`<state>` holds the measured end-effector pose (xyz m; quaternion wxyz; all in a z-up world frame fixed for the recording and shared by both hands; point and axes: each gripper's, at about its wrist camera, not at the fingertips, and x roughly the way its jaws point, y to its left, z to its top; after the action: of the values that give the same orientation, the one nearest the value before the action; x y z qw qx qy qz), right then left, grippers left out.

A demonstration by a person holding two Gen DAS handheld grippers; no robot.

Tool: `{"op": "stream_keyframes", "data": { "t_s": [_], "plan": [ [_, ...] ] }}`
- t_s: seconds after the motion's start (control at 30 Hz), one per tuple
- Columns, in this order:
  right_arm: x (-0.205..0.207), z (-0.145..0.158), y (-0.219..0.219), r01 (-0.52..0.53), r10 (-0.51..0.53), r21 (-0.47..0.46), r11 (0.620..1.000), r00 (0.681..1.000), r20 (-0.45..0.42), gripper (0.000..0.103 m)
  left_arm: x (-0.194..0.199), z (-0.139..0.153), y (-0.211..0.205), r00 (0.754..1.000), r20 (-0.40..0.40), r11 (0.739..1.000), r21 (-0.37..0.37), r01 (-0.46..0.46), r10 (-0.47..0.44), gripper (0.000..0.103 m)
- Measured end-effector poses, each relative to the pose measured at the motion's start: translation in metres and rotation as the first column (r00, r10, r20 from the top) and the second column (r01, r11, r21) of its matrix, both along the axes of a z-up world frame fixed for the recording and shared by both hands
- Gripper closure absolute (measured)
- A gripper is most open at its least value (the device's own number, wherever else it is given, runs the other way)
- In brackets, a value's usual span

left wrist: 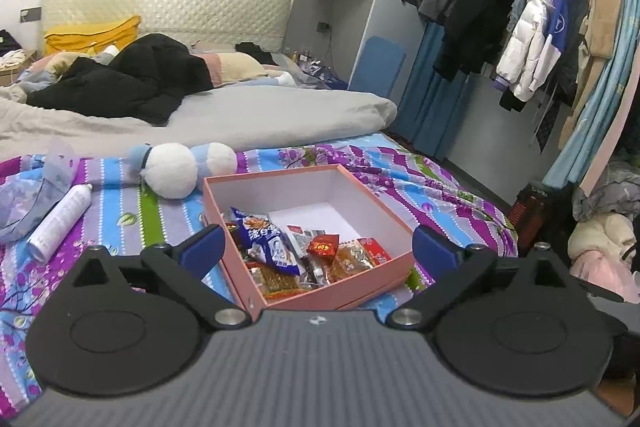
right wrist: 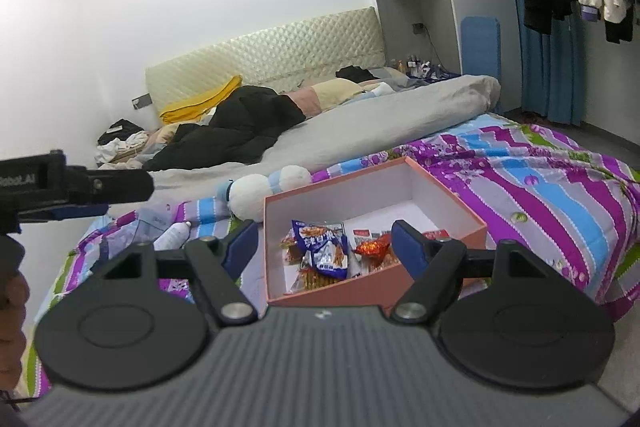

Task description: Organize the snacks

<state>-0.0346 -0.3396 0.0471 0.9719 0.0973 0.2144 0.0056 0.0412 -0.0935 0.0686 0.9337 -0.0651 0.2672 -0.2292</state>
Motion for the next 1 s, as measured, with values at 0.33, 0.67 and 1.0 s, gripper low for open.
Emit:
{"op": "stream_keyframes", "data": {
  "t_s": [0.33,0.67,1.0],
  "plan": [
    [-0.020,-0.008,0.005,0.024,-0.023,-0.041,0.999,1.000,0.019,0.000,-0.013,-0.007,0.005,1.000,-0.012,1.000,0.024,-0.003,0.004,0.000],
    [-0.022,-0.011,0.004,0.041,-0.041,-0.024,0.999,0.999,0.012,0.000,-0.007,-0.009,0.004,0.999,-0.035,0.999,0.051,-0.019,0.021,0.000],
    [-0.022,-0.011,0.005,0.045,-0.045,-0.022,0.999,0.999,0.000,0.000,-0.006,-0.009,0.002,0.998,-0.037,0.995,0.084,-0.051,0.054,0.000]
  ]
}}
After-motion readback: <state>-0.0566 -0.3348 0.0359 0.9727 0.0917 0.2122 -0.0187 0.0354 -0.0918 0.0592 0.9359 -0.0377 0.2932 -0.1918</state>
